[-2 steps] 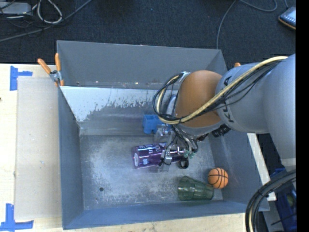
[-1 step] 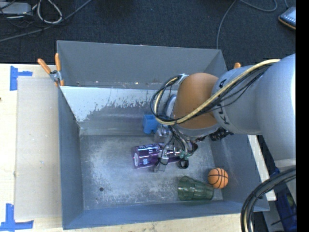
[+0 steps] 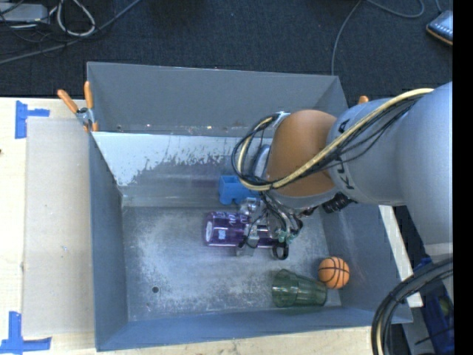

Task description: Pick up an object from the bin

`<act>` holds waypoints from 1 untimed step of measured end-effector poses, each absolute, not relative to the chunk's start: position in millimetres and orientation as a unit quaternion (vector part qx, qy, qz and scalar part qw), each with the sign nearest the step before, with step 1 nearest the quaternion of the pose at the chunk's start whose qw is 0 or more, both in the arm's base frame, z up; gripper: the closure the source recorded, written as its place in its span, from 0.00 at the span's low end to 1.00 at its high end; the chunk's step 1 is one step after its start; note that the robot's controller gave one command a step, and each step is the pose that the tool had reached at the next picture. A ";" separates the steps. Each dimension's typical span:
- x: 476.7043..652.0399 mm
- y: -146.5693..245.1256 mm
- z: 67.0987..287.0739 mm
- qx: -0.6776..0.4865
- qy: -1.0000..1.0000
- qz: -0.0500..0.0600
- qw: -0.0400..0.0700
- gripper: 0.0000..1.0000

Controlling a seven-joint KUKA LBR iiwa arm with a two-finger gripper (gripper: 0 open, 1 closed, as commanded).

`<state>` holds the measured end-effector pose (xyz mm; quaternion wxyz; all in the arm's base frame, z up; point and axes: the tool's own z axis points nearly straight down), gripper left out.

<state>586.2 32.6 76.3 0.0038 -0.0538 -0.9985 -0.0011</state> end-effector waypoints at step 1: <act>586.2 32.5 76.3 -0.054 -0.999 -0.001 0.004 1.00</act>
Offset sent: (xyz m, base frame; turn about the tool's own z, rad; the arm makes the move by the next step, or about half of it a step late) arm -0.0002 -0.0002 0.0279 0.0009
